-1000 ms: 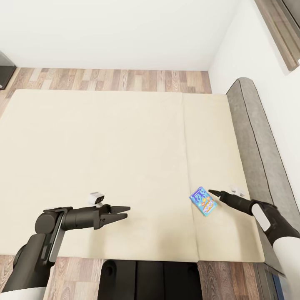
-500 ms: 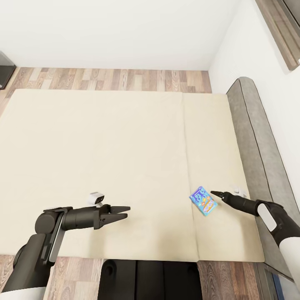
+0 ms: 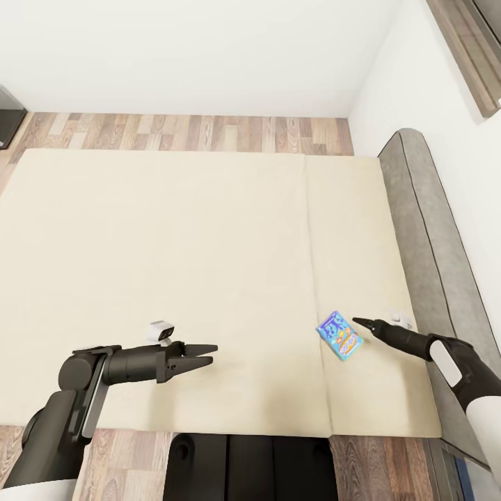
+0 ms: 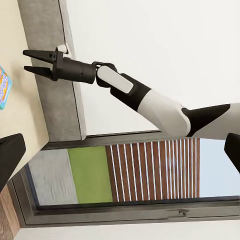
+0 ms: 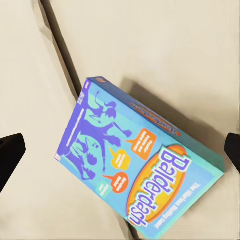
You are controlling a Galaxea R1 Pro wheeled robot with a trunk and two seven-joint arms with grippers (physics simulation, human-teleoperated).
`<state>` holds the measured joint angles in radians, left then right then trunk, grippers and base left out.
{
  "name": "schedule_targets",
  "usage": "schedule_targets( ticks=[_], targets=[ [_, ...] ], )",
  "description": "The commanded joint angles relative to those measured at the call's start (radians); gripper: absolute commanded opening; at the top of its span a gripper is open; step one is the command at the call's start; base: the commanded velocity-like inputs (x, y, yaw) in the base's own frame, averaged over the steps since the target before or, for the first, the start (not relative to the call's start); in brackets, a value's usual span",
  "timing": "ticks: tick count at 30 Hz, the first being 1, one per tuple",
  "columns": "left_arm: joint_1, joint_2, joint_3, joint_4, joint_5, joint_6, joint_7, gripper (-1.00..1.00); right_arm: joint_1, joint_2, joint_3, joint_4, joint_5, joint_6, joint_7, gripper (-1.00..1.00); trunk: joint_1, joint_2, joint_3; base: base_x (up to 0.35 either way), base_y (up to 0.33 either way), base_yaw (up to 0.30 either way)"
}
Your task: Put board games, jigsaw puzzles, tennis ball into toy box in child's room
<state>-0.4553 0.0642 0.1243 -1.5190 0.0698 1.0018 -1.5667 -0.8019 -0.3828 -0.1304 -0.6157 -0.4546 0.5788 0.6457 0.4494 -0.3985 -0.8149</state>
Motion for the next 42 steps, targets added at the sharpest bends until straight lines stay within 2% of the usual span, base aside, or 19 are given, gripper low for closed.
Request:
schedule_targets(
  ticks=[1, 14, 42],
  targets=[
    [0.000, 0.000, 0.000, 0.000, -0.001, 0.011, -0.004, 1.00, 0.000, 0.000, -0.003, 0.003, -0.004, 0.001, 0.001, 1.00, 0.001, -0.001, -0.001, 0.000, 0.000, 0.000],
    [0.000, -0.001, -0.002, 0.002, -0.002, 0.011, -0.004, 1.00, -0.001, 0.015, -0.002, 0.052, -0.003, -0.030, -0.007, 1.00, 0.001, -0.001, -0.004, 0.000, 0.000, 0.000],
    [0.001, -0.003, -0.009, 0.002, -0.002, 0.009, -0.004, 1.00, -0.001, 0.014, -0.002, 0.053, -0.003, -0.032, 0.005, 1.00, 0.001, -0.001, -0.019, 0.000, 0.000, 0.000]
  ],
)
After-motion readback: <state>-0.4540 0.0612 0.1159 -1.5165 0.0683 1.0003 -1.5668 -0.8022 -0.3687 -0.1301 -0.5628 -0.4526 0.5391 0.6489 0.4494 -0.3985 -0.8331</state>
